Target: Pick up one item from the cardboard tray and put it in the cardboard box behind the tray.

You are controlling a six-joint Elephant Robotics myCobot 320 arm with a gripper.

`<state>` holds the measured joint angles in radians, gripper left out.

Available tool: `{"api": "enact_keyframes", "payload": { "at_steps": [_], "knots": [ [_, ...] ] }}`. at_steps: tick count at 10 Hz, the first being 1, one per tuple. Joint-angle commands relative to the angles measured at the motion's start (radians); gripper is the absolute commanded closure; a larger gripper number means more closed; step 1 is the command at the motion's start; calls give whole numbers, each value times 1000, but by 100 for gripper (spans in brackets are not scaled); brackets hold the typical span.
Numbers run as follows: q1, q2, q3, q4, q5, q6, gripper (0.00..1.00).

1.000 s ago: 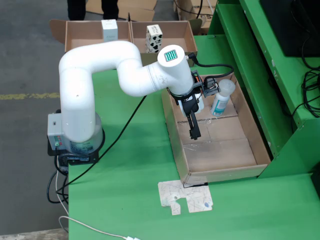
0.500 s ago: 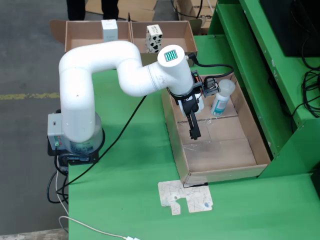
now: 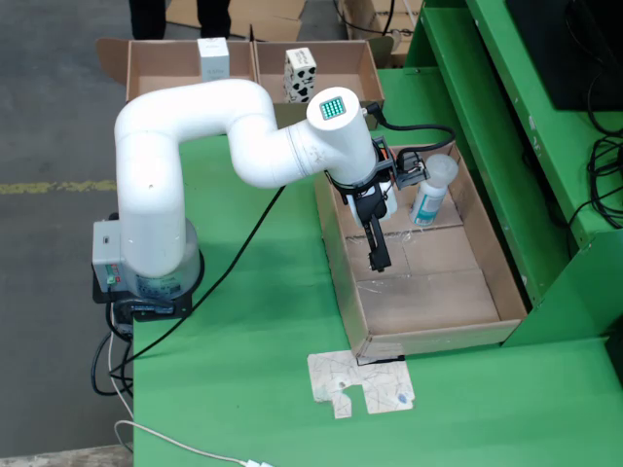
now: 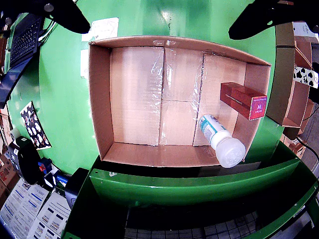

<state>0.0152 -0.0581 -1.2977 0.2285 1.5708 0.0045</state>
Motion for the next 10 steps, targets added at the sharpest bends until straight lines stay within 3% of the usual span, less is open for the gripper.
{"api": "enact_keyframes", "payload": {
  "at_steps": [1, 6, 10],
  "knots": [
    [-1, 35, 18, 13, 4, -2, 0],
    [58, 166, -86, 4, -21, 26, 0],
    [195, 271, -171, -10, -97, 120, 0]
  ]
}}
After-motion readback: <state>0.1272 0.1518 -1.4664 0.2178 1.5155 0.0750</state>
